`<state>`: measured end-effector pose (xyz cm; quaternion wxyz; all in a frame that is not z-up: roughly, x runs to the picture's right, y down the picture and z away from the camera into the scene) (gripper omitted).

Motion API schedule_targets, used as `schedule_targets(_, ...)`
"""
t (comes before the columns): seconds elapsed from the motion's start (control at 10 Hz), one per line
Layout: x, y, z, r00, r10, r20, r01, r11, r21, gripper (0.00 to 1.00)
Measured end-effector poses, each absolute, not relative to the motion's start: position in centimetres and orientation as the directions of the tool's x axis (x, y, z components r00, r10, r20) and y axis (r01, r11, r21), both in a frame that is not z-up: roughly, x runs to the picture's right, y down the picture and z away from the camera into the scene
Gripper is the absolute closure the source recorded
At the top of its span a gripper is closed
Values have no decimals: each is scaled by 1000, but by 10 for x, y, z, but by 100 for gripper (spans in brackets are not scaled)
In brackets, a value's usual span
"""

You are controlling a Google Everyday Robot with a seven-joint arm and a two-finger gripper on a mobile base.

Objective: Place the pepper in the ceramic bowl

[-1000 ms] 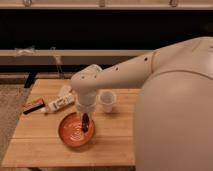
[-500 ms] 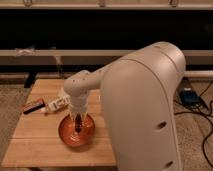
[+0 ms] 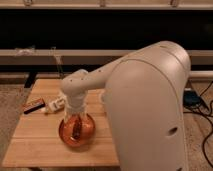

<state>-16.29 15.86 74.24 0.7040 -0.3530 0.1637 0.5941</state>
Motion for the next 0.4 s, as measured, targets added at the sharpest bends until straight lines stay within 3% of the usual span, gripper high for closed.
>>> schedule_targets(0.4, -160, 155, 732, 258, 728, -634, -947, 60, -317, 20)
